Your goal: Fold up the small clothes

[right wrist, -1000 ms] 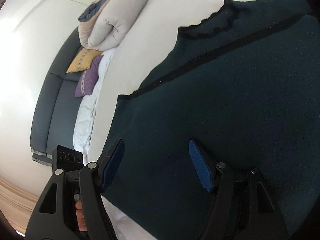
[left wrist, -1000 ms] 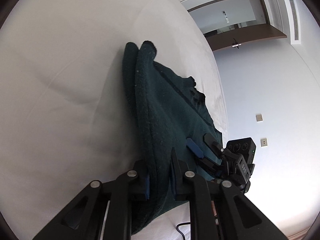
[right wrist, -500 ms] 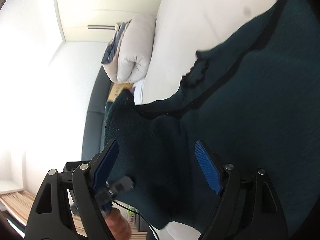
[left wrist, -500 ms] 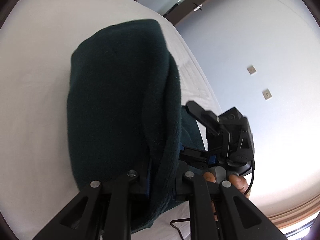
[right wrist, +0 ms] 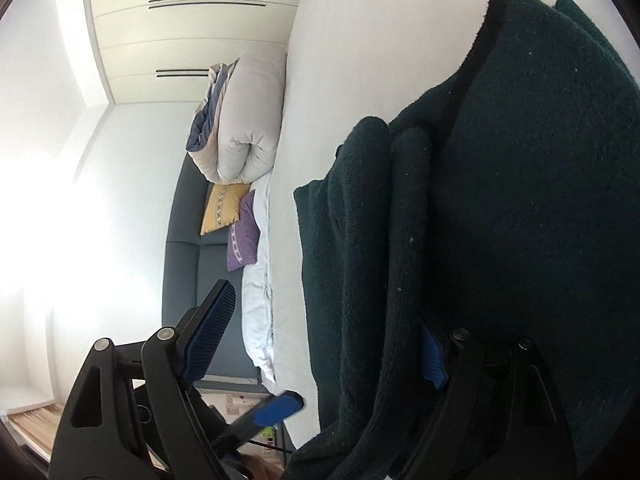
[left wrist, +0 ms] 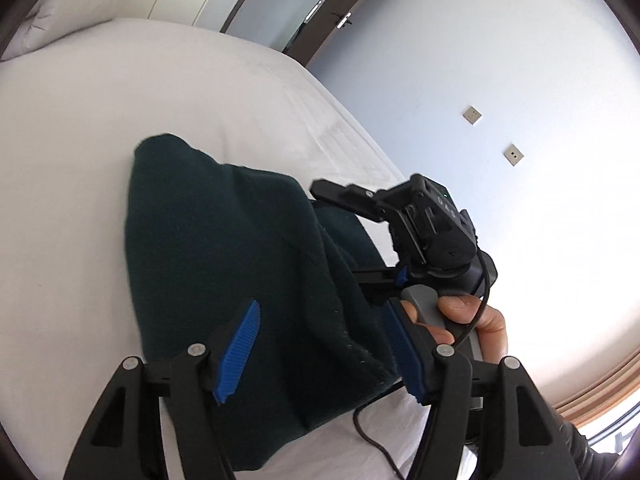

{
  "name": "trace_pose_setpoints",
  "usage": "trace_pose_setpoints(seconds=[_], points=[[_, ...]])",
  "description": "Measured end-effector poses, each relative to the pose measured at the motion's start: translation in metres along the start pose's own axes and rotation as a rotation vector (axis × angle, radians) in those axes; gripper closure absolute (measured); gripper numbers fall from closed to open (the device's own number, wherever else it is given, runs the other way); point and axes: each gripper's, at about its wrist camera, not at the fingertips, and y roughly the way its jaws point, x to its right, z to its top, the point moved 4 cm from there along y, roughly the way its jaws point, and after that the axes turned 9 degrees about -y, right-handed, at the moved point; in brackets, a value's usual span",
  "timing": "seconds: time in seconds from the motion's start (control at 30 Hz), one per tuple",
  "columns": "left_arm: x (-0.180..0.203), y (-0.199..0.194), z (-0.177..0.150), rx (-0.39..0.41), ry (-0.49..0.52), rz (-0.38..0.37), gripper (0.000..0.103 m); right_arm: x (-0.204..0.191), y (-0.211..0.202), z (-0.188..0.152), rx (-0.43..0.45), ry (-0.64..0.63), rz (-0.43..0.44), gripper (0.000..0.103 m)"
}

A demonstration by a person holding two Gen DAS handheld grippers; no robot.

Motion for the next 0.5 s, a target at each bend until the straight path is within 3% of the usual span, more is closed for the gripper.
trace_pose_setpoints(seconds=[0.1,0.17,0.3,0.37,0.5], points=[[-0.025,-0.002,0.003,-0.005,-0.055,0.025,0.040,-0.004,0.011,-0.001,-0.033,-0.036,-0.069,0.030],[-0.042,0.000,0.002,-0.011,-0.088,0.035,0.045,-0.004,0.018,-0.002,-0.068,-0.062,-0.148,0.043],[-0.042,0.007,-0.007,-0.015,-0.058,0.057,0.046,-0.013,0.040,-0.013,-0.122,-0.112,-0.284,0.062],[-0.035,0.010,-0.010,-0.015,-0.051,0.055,0.046,-0.017,0.046,-0.014,-0.147,-0.159,-0.362,0.080],[-0.028,0.023,-0.005,-0.008,-0.055,0.044,0.046,-0.026,0.045,-0.011,-0.163,-0.236,-0.439,0.090]])
